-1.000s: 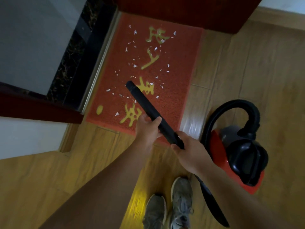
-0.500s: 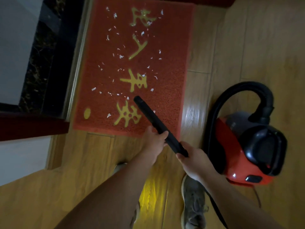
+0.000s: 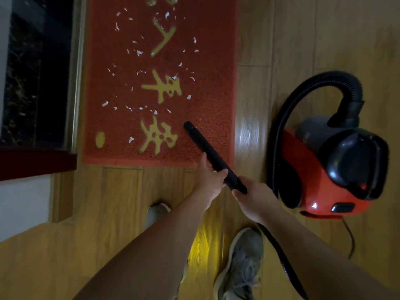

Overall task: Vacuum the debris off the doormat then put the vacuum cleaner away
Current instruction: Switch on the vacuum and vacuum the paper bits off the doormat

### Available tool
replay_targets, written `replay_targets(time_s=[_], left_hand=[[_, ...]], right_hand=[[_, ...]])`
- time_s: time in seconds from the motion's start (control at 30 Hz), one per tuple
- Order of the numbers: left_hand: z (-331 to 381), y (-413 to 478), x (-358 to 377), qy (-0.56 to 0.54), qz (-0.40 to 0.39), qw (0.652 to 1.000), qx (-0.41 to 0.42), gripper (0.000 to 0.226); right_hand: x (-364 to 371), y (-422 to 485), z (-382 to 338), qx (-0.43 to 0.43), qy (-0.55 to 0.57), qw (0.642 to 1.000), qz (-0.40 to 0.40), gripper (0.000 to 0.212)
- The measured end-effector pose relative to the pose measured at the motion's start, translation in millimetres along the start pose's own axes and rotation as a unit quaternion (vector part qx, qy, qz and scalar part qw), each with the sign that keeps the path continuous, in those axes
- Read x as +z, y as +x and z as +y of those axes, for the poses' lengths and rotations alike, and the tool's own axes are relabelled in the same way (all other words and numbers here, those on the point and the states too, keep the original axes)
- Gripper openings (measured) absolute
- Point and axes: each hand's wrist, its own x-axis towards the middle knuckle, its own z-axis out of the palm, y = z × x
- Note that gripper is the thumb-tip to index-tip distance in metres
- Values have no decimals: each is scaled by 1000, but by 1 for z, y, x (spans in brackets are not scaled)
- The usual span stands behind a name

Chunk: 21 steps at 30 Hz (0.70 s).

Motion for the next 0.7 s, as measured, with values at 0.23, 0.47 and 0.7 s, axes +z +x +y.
replay_targets(time_s=[0.23,0.47,0.7], left_hand=[[-14,5,10,-3,-1,1000,-7,87],[-20,4,15,-4,4,1000,-5,88],[-23,-6,27,0,-4,1000,-20,88]], right_hand=[[-1,2,15,-7,9,1000,-15,24],[-1,2,22,-14,10,1000,-14,26],[-8,-9,31,-14,-1,1000,-13,24]])
